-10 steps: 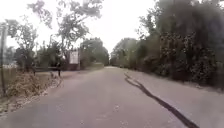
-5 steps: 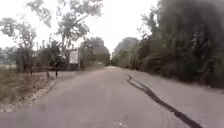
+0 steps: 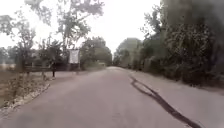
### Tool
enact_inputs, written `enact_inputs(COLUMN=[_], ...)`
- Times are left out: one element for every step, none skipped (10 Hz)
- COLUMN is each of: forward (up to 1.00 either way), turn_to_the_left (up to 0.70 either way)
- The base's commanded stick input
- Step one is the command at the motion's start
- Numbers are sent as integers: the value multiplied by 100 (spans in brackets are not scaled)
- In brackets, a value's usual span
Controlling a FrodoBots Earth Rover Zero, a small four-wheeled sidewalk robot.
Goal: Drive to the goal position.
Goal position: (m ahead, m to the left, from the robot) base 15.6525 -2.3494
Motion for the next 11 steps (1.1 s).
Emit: enact_inputs(forward=[85,85,85,85,85,85,85,85,85,85,85], turn_to_the_left=[0,0,0,0,0,0,0,0,0,0,0])
